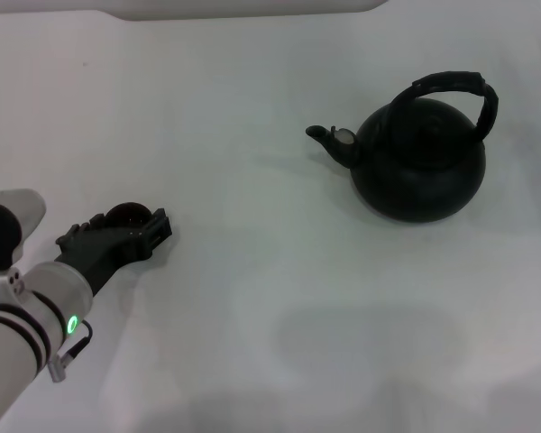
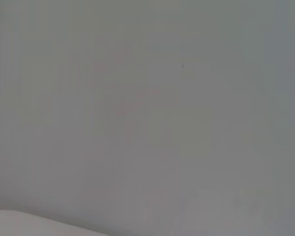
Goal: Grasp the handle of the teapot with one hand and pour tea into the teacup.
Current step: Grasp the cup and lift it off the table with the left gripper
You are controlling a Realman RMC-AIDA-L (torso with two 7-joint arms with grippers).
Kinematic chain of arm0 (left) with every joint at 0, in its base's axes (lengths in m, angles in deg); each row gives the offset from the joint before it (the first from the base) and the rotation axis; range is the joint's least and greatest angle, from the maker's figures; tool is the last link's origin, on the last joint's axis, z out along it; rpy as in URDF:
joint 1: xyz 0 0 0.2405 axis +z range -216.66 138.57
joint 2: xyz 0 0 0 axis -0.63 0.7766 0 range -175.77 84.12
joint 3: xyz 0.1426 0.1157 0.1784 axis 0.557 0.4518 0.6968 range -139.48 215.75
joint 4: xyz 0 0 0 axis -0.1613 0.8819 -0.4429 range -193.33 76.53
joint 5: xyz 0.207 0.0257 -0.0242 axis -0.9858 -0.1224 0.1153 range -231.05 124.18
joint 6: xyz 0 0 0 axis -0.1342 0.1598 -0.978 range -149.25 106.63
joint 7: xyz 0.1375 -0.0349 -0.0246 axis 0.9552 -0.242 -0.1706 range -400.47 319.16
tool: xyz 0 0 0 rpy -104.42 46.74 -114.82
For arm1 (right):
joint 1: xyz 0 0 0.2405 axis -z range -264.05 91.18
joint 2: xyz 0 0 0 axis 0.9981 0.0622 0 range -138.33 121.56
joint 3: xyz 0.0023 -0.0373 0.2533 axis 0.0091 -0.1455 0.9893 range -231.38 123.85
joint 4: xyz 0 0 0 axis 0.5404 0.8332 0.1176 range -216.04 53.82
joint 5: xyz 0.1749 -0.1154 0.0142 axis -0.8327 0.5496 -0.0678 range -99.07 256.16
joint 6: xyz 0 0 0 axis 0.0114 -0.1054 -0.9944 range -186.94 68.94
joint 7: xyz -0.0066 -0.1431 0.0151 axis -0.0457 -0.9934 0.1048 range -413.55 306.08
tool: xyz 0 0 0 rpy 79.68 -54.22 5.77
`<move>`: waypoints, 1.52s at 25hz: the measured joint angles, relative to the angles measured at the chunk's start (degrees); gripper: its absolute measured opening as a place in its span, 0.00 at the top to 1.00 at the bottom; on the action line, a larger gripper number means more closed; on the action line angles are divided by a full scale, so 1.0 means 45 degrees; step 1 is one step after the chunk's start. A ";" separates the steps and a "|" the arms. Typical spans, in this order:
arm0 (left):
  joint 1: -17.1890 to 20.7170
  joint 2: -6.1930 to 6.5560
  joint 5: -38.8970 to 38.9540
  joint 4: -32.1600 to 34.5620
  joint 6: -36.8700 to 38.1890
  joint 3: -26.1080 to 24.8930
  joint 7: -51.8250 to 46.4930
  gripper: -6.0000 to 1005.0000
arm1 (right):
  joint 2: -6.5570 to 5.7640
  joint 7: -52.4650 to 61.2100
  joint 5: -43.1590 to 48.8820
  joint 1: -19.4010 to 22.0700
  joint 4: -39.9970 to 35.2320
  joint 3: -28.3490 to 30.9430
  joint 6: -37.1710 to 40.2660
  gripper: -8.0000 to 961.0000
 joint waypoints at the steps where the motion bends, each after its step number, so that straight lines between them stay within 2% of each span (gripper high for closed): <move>1: -0.0007 0.0000 0.0001 0.0058 0.0042 0.0000 0.0018 0.13 | 0.0011 0.0000 0.0001 0.0013 0.0013 0.0000 -0.0001 0.09; 18: -0.0150 0.0018 -0.0024 0.0116 0.0086 0.0013 0.0067 0.32 | 0.0012 0.0000 0.0001 0.0004 0.0019 0.0000 0.0050 0.09; 38: -0.0352 0.0025 0.0053 0.0313 0.0018 -0.0078 0.0851 0.32 | 0.0032 0.0000 0.0001 0.0023 0.0019 0.0000 0.0065 0.09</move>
